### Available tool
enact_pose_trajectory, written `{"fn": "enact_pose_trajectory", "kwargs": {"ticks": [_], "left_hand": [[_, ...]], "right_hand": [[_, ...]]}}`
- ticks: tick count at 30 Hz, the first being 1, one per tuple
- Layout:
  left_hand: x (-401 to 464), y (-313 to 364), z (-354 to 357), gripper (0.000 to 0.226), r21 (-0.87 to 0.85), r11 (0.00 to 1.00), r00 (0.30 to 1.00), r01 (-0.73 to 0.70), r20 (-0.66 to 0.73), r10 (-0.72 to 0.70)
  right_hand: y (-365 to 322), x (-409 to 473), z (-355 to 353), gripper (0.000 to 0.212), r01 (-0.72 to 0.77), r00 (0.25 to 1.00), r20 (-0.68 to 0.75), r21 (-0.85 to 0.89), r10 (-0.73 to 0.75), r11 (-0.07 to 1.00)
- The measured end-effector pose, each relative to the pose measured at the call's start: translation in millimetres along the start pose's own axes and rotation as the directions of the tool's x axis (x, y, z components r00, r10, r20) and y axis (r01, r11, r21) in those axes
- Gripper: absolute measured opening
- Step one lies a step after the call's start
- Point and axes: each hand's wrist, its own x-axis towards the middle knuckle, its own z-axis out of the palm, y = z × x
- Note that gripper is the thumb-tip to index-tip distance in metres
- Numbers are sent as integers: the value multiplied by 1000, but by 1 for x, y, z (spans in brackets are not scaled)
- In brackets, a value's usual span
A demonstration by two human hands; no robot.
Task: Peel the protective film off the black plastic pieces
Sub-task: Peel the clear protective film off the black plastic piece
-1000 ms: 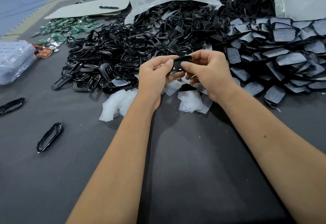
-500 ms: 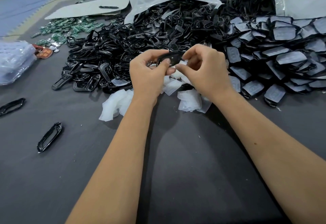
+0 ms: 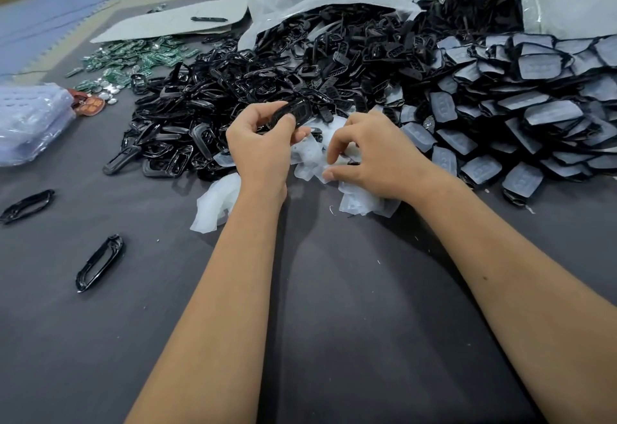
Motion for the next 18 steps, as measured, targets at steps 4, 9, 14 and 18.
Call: {"fn": "enact_pose_trajectory", "kwargs": {"ticks": [4,9,14,18], "left_hand": [[-1,2,1,18,-7,1000,998,27,60,-27],[-8,2,10,17,-8,993,979,117,167,-114],[-8,0,11,20,51,989,985,140,94,-145],[-11,0,13,20,71,994,996,80,40,-83]], "right_hand": [[0,0,1,25,15,1000,11,68,-15,998],[2,-1,1,18,35,997,-70,199,-22,979],[7,0,2,10,43,998,-47,143,-37,989],[5,-1,0,6,67,986,-165,233,-29,970]]}}
